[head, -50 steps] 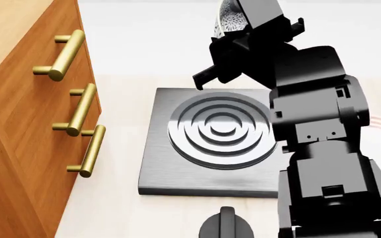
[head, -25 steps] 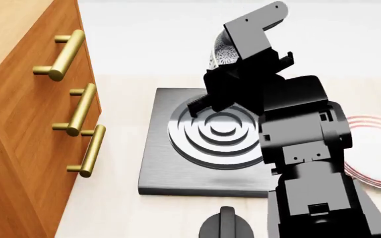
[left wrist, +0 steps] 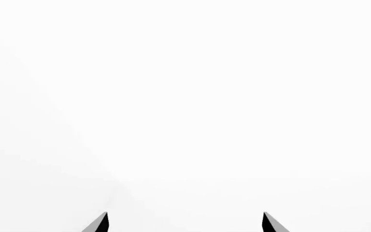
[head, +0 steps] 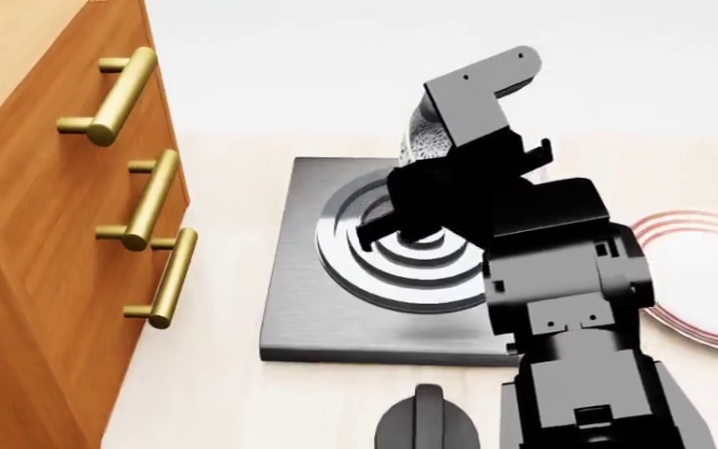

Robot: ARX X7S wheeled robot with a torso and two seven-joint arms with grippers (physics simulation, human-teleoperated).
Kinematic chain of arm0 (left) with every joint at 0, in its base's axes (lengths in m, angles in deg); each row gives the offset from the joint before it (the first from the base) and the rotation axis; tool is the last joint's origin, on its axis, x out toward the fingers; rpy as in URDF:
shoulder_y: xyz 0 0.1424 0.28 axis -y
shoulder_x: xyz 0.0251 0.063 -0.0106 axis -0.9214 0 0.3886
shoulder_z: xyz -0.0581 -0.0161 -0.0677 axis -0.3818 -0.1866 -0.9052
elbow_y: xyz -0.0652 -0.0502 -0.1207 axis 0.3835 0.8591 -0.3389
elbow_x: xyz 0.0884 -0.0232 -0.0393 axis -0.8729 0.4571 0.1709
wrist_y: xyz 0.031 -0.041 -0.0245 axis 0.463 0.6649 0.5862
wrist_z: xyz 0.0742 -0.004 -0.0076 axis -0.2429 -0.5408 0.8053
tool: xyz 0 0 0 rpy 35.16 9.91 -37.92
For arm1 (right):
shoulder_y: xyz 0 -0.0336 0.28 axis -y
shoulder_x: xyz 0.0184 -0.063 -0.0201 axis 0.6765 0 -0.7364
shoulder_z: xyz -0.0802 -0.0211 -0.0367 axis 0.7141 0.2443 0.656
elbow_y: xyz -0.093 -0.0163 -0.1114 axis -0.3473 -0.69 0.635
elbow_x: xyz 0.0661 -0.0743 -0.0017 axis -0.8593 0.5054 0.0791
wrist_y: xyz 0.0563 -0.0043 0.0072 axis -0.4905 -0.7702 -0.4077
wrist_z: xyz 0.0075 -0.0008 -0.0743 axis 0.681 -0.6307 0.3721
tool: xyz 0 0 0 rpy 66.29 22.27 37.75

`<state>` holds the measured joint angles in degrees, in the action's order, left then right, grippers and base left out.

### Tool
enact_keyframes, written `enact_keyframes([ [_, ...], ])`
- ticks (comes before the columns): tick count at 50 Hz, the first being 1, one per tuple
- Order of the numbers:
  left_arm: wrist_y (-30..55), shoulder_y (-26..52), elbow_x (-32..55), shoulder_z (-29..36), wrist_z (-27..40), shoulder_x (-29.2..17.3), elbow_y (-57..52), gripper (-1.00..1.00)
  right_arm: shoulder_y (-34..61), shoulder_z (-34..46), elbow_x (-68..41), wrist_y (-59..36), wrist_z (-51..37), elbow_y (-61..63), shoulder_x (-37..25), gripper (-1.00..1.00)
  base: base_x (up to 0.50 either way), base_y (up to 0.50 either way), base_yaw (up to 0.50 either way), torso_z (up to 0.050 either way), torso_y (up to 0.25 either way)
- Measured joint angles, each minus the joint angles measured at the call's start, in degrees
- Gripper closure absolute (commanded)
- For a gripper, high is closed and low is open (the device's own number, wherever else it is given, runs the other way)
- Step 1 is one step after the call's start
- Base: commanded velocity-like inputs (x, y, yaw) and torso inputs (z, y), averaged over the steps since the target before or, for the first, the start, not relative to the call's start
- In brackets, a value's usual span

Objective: Put the bowl on the stove.

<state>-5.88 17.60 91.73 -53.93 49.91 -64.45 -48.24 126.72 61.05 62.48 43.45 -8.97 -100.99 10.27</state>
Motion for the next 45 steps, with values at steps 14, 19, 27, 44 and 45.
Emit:
enact_keyframes([
  [14,-0.03,-0.18,-0.75,-0.33,0.36,0.65,0.06,-1.00,-0.67,0.24,0.17,-0.38,0.14,0.00,0.22,1.00,0.00,0.00,0.00,0.002,-0.054],
  [19,-0.07,-0.24,-0.94,-0.35,0.32,0.75,0.04,-1.00,-0.74,0.18,0.11,-0.40,0.16,0.00,0.29,1.00,0.00,0.00,0.00,0.000,0.000],
  [27,0.40,-0.54,-1.70,-0.76,0.52,0.83,-0.14,-1.00,-0.73,-0.06,0.00,-0.37,0.20,0.00,0.42,1.00,0.00,0.00,0.00,0.008,-0.138],
  [44,0.38,-0.56,-2.27,-0.79,0.63,1.15,-0.08,-1.00,-1.16,-0.39,0.09,-0.22,0.17,0.00,0.63,1.00,0.00,0.00,0.00,0.002,-0.029],
  [45,0.42,-0.56,-2.35,-0.80,0.65,1.16,-0.08,-1.00,-1.18,-0.41,0.08,-0.22,0.16,0.00,0.64,1.00,0.00,0.00,0.00,0.000,0.000],
])
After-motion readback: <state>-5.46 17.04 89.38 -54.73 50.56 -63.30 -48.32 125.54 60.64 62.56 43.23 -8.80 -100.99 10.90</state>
